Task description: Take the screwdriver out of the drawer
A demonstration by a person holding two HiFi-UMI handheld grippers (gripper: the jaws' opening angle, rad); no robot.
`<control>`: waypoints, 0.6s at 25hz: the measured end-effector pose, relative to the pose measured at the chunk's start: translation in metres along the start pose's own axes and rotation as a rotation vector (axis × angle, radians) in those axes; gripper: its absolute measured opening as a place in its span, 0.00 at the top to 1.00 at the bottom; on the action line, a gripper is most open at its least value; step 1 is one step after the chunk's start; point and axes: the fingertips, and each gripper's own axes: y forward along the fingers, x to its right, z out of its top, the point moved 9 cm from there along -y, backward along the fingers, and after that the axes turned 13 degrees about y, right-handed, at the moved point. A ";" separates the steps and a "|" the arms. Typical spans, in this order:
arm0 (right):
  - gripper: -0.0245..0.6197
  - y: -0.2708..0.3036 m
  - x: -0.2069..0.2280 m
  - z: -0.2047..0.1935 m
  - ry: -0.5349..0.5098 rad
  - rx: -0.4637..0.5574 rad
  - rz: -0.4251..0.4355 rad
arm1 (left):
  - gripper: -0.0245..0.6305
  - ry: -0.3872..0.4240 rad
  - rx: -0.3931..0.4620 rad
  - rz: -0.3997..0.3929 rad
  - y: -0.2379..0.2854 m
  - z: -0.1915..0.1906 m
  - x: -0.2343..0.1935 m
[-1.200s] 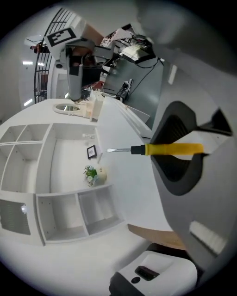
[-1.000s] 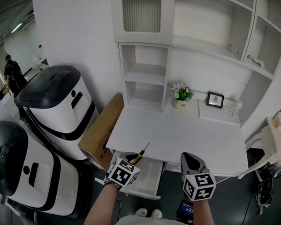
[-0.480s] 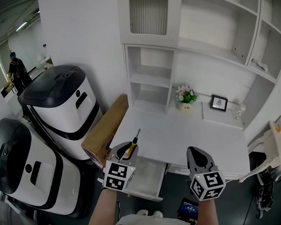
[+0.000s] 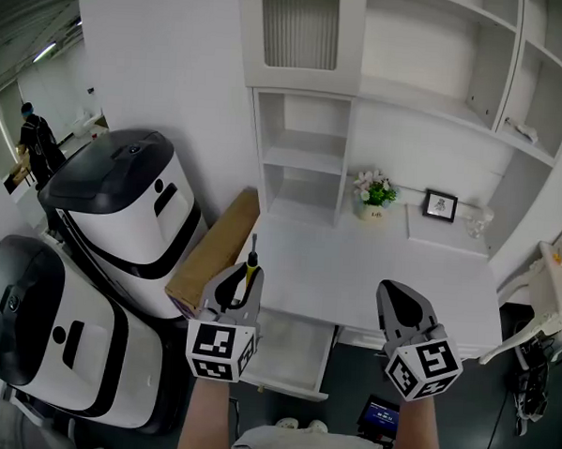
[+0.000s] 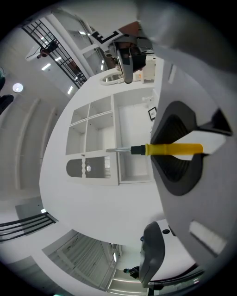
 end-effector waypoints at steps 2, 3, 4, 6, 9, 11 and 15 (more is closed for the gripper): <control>0.95 0.000 -0.002 0.003 -0.007 0.014 0.002 | 0.84 -0.002 0.024 0.023 -0.003 0.005 -0.005; 0.95 -0.001 -0.003 0.004 -0.009 0.023 0.001 | 0.84 0.000 0.035 0.032 -0.005 0.008 -0.007; 0.95 -0.001 -0.004 0.006 -0.009 0.034 -0.002 | 0.84 0.004 0.045 0.042 -0.007 0.010 -0.010; 0.95 -0.002 -0.007 0.011 -0.014 0.057 -0.005 | 0.84 0.008 0.067 0.065 -0.010 0.017 -0.015; 0.95 -0.003 -0.010 0.020 -0.042 0.083 -0.011 | 0.84 0.014 0.102 0.095 -0.015 0.028 -0.022; 0.95 -0.005 -0.012 0.026 -0.061 0.096 -0.015 | 0.84 0.021 0.122 0.108 -0.019 0.036 -0.025; 0.95 -0.004 -0.016 0.035 -0.074 0.105 -0.019 | 0.84 0.028 0.149 0.124 -0.022 0.046 -0.029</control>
